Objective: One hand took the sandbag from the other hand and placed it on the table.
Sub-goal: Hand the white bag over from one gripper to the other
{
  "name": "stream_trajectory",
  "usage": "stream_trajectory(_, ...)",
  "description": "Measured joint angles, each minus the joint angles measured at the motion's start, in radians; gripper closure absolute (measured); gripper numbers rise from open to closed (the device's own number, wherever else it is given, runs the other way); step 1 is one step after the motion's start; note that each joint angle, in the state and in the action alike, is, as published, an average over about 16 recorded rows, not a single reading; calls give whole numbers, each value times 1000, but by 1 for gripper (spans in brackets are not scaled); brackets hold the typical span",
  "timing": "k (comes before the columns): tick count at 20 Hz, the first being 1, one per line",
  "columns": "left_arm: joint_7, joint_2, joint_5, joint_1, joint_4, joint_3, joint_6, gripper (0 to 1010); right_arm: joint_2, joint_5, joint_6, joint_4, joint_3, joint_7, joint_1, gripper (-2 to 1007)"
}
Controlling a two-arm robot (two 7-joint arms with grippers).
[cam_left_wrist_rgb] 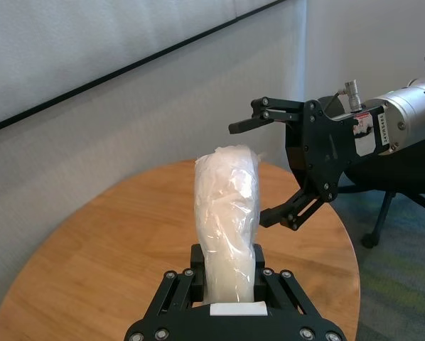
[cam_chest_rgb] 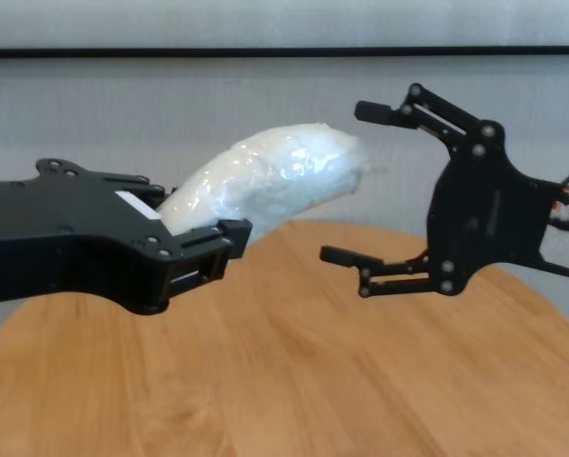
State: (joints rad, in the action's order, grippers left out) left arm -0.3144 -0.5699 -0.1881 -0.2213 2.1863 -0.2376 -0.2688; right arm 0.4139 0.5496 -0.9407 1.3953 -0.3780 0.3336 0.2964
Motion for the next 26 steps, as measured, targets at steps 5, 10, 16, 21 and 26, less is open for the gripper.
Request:
stream_trajectory(5,0,0,0,0,0,0,0,627,-6,39,-13,-6,-11,-27,11,5)
stream_trajectory(10,0,0,0,0,0,0,0,627,-12,83,-28,-11,-18,-57,19,5)
stream_trajectory(16,0,0,0,0,0,0,0,627,-16,128,-41,-10,-25,-93,26,5)
stream_trajectory(21,0,0,0,0,0,0,0,627,-22,165,-46,-11,-31,-125,30,5)
stream_trajectory(26,0,0,0,0,0,0,0,627,-32,203,-42,-18,-37,-155,37,5)
